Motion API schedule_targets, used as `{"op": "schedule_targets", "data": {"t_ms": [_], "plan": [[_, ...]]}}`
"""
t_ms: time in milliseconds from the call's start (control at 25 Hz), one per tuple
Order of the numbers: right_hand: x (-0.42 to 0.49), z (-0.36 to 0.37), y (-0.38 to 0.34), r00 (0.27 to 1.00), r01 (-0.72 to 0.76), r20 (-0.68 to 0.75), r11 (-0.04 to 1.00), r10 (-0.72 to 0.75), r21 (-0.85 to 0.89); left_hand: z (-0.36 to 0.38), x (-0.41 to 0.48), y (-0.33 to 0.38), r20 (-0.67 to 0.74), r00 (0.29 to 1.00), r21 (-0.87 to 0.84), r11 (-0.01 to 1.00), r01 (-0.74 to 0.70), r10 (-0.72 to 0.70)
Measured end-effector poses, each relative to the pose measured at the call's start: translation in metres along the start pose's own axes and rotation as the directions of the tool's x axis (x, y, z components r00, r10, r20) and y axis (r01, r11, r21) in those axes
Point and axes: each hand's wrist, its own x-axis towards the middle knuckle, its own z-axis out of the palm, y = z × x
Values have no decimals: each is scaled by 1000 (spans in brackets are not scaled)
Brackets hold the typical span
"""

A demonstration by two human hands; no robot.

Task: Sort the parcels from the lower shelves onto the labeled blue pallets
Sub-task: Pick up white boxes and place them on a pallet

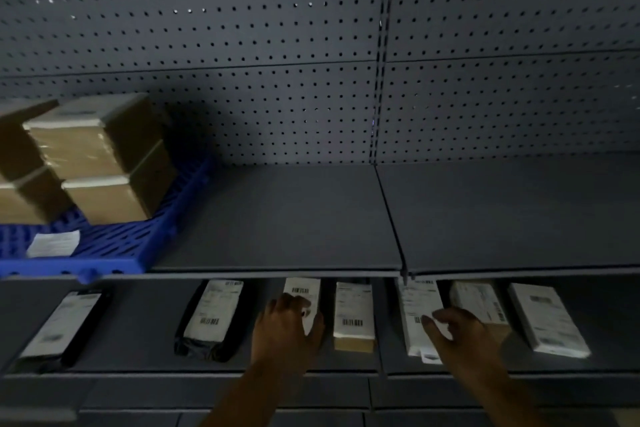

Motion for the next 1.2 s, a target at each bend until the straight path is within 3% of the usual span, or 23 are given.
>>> {"op": "schedule_targets", "data": {"t_ms": [120,200,240,280,320,400,480,600,720,840,960,1080,1200], "plan": [[30,21,15,997,-71,18,996,72,-52,28,18,-13,-14,999,-66,997,46,-47],[54,46,36,1000,-12,9,991,14,-133,60,39,-33,-54,995,-73,994,80,-84],[66,60,51,997,24,82,984,-10,-178,79,49,-44,-73,991,-44,993,107,-110],[79,80,72,995,57,87,994,-49,-94,95,57,-54,-85,985,-21,989,147,-148],[90,90,86,999,-25,38,1000,25,18,108,63,-63,-84,976,-18,979,202,-202],[94,116,101,999,43,-7,991,-44,-127,134,68,-80,-47,951,-21,952,306,-307],[98,124,91,983,-117,-148,993,113,-21,157,65,-91,23,924,-12,924,382,-381],[99,126,97,982,-160,-120,982,148,-99,176,59,-100,84,889,-58,888,456,-451],[107,132,118,968,-227,-127,971,217,-69,174,62,-101,116,875,-104,870,482,-470],[85,132,88,959,-194,-220,980,179,-48,174,61,-94,97,889,-95,885,455,-447],[74,133,64,948,-158,-286,986,136,-54,174,53,-81,83,895,-281,851,444,-439],[73,134,65,950,-92,-290,991,117,96,178,58,-88,144,888,-454,768,452,-437],[68,115,54,954,-44,-252,910,161,412,178,60,-100,171,872,-557,685,469,-458]]}}
